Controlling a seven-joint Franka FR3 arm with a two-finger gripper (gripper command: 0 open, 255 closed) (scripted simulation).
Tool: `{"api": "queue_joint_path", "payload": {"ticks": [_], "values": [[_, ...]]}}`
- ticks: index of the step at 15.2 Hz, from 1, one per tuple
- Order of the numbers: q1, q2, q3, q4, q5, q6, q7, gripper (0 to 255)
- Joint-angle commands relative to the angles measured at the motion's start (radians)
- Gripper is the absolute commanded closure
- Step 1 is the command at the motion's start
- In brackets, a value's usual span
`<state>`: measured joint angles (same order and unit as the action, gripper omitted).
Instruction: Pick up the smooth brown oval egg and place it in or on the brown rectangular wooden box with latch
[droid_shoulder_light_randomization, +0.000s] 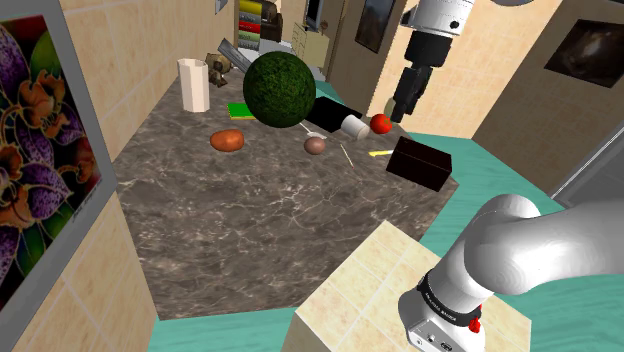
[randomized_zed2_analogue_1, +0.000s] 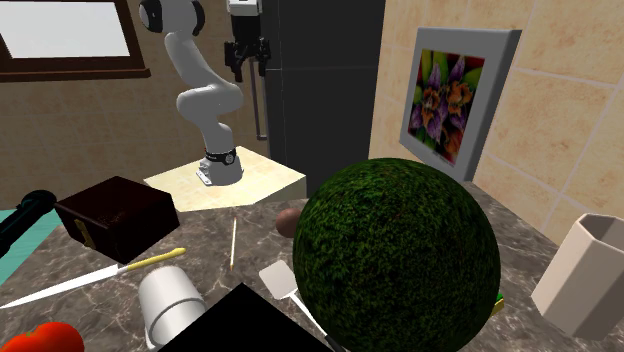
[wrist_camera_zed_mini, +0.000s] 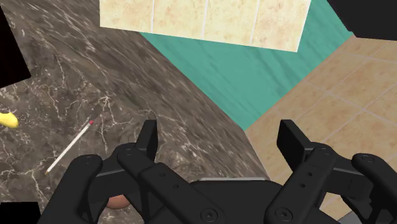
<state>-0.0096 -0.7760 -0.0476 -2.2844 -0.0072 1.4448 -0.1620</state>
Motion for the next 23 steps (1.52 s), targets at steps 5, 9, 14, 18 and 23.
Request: {"api": "queue_joint_path", "payload": {"ticks": [5, 9, 14, 18, 23], "values": [[0.015, 0.050, -0.028, -0.071, -0.073, 0.145, -0.108, 0], [0.026, 0.123, -0.058, -0.120, -0.141, 0.298, -0.205, 0], [0.037, 0.246, -0.095, -0.149, -0.221, 0.496, -0.312, 0], [0.042, 0.366, -0.121, -0.145, -0.279, 0.653, -0.388, 0], [0.046, 0.536, -0.146, -0.106, -0.345, 0.840, -0.471, 0]]}}
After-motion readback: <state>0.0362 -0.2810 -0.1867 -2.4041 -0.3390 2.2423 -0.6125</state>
